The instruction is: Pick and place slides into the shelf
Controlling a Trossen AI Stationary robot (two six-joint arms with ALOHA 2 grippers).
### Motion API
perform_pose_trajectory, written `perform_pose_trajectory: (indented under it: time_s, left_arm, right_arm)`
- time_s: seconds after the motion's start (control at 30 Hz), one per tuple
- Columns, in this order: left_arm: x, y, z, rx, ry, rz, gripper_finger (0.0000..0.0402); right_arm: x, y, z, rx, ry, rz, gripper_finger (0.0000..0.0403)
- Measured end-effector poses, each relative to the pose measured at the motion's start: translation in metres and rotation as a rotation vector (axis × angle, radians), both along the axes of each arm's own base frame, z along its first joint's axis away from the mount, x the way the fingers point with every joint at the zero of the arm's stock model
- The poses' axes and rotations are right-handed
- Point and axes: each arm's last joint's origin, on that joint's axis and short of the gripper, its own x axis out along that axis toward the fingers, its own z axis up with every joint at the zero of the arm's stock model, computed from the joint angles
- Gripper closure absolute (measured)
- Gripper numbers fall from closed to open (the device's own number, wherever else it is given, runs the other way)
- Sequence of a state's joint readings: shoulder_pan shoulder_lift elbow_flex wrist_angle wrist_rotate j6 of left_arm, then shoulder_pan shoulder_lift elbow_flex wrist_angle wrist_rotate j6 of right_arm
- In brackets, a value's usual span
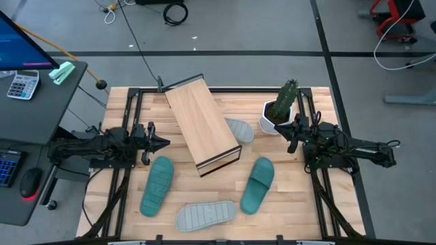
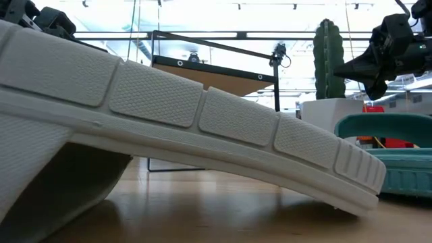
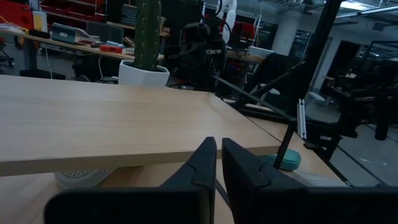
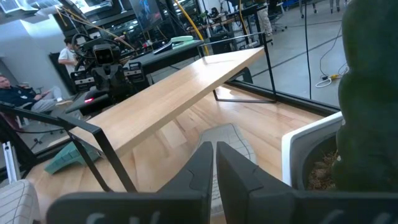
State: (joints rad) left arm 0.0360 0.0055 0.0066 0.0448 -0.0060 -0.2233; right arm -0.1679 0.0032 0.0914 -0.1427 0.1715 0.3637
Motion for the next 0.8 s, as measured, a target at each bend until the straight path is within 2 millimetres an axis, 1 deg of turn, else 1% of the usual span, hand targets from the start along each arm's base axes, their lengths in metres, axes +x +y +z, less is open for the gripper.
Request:
perform_pose_trajectory:
  time_s: [0.13, 0.47, 0.8]
  left_arm:
    - [0.0, 0.0, 0.0, 0.0, 0.0, 0.0, 0.0373]
    - [0.0, 0.0, -0.0001, 0.0, 0.0, 0.0, 0.0361]
    - [0.0, 0.0, 0.0, 0.0, 0.0, 0.0, 0.0371]
  right_arm:
    - [0.0, 0.0, 0.0, 0.0, 0.0, 0.0, 0.0376]
    - [0.0, 0.0, 0.0, 0.0, 0.0, 0.0, 0.0376]
    - [0.0, 0.0, 0.0, 0.0, 0.0, 0.0, 0.0376]
